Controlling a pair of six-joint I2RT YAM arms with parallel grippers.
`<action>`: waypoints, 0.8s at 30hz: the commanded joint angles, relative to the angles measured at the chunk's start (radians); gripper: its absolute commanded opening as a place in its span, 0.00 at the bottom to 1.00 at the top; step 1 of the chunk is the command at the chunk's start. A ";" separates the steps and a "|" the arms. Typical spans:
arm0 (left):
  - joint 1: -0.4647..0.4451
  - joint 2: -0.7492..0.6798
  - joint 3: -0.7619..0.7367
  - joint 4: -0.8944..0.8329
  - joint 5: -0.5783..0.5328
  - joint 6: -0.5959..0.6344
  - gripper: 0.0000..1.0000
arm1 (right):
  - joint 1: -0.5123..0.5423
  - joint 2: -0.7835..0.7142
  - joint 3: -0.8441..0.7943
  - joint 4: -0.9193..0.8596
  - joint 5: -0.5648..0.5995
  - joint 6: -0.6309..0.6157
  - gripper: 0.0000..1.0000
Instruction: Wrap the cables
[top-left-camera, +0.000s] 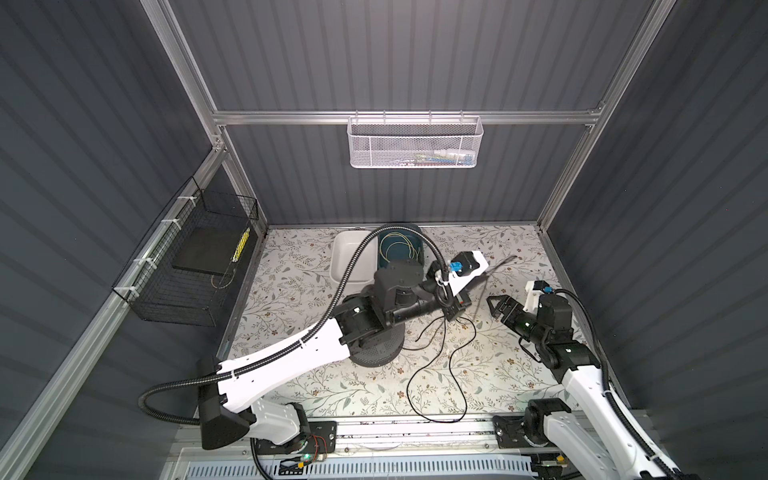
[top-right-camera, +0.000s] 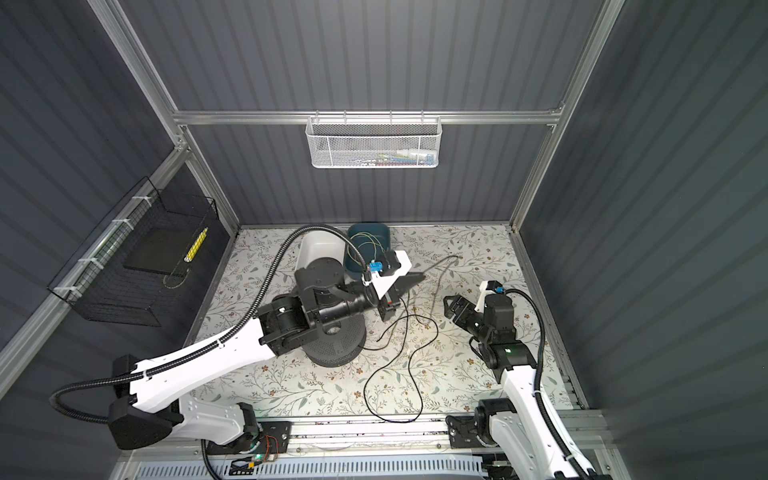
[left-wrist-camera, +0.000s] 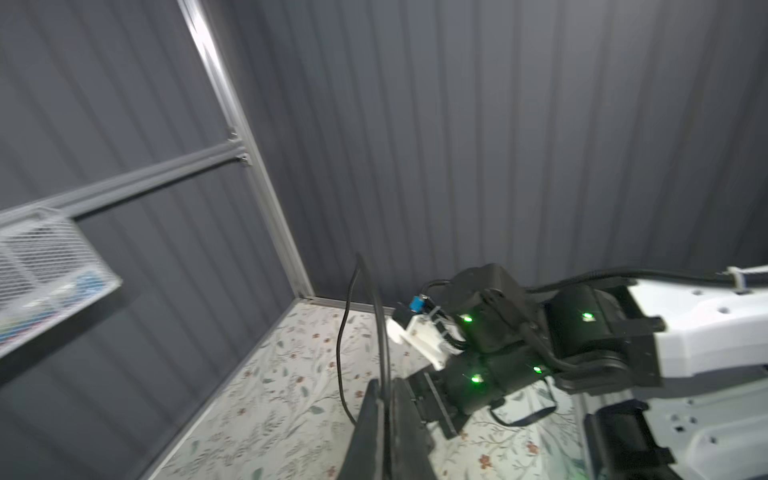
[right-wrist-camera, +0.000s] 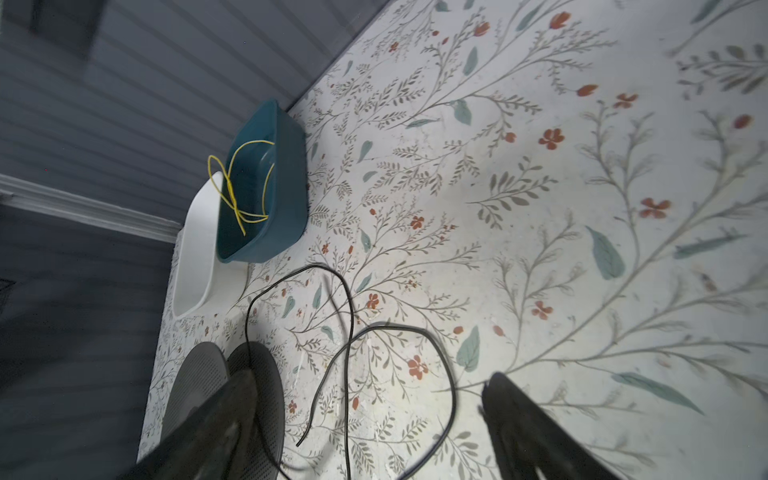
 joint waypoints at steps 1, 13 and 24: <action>-0.003 0.110 -0.049 0.089 0.056 -0.104 0.00 | -0.021 -0.044 0.030 -0.080 0.134 0.032 0.89; 0.015 0.499 0.154 0.030 0.013 -0.255 0.70 | -0.216 -0.089 0.048 -0.159 0.146 0.071 0.92; 0.315 0.232 0.055 -0.266 -0.071 -0.349 0.84 | -0.230 -0.029 0.054 -0.116 0.029 0.040 0.90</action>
